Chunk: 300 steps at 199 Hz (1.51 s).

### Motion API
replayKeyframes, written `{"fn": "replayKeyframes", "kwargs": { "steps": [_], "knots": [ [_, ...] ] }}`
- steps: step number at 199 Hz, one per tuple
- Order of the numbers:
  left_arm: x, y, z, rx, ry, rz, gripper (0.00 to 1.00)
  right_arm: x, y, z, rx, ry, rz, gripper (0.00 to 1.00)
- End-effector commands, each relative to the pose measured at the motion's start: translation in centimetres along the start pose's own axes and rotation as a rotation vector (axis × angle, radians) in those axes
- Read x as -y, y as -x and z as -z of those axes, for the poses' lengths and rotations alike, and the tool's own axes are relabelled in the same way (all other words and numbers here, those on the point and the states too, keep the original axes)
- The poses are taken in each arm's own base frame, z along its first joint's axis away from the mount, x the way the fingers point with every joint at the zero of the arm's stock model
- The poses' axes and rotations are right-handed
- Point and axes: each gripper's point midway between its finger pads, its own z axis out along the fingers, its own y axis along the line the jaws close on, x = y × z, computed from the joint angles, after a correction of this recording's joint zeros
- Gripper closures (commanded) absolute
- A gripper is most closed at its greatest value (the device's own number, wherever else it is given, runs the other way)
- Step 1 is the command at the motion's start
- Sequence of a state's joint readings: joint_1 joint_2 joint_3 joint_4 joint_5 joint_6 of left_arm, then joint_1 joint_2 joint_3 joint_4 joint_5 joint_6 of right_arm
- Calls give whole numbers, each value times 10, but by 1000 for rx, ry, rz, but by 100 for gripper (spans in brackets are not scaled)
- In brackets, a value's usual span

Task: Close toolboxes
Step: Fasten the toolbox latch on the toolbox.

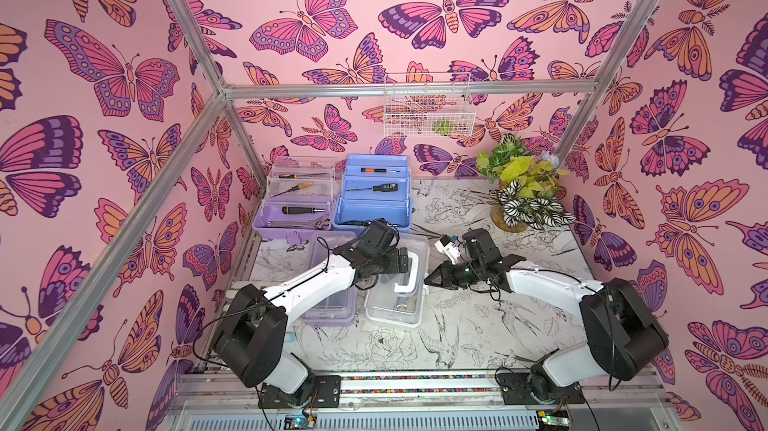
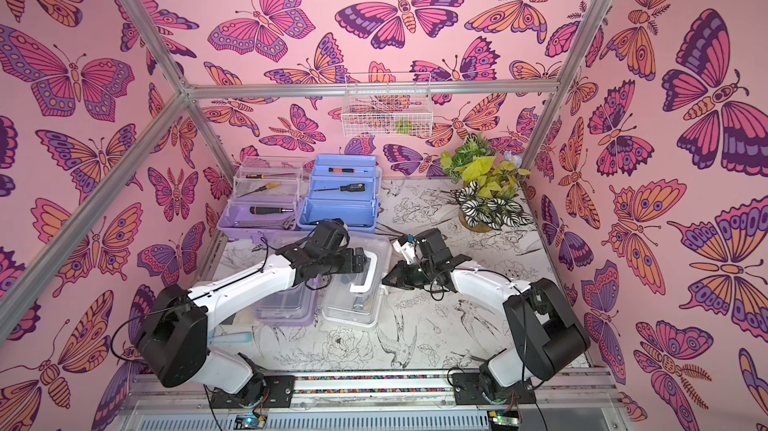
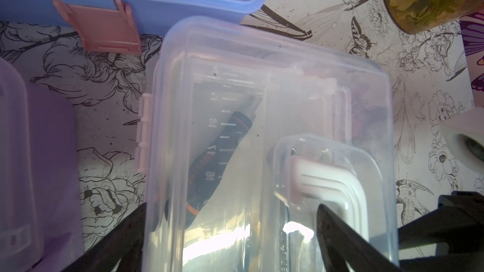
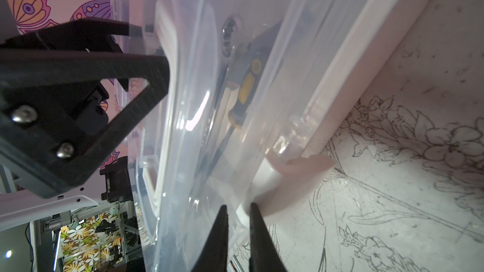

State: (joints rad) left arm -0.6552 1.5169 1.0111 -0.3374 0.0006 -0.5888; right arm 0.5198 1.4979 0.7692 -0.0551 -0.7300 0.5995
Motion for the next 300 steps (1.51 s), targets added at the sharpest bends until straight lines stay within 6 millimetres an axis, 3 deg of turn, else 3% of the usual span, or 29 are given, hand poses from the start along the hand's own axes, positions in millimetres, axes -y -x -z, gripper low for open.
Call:
{"fn": "replayKeyframes", "kwargs": {
  "steps": [1, 49, 140, 191, 254, 300],
  "knots": [
    [-24, -70, -18, -238, 77, -28, 5, 9, -11, -6, -10, -21, -10, 81],
    [-20, -71, -17, -220, 49, -28, 6, 19, -20, -8, -8, -31, -31, 80],
    [-17, -69, -16, -217, 42, -38, 7, 29, -21, -15, -22, -64, -54, 73],
    [-14, -68, -16, -218, 34, -46, 7, 34, -22, -15, -22, -90, -58, 74],
    [-5, -68, -18, -228, -6, -30, 7, 14, -15, -24, -8, 11, -50, 78],
    [7, -69, -21, -225, -75, 5, 8, -14, -12, -29, 18, 138, -31, 78]
  ]
}}
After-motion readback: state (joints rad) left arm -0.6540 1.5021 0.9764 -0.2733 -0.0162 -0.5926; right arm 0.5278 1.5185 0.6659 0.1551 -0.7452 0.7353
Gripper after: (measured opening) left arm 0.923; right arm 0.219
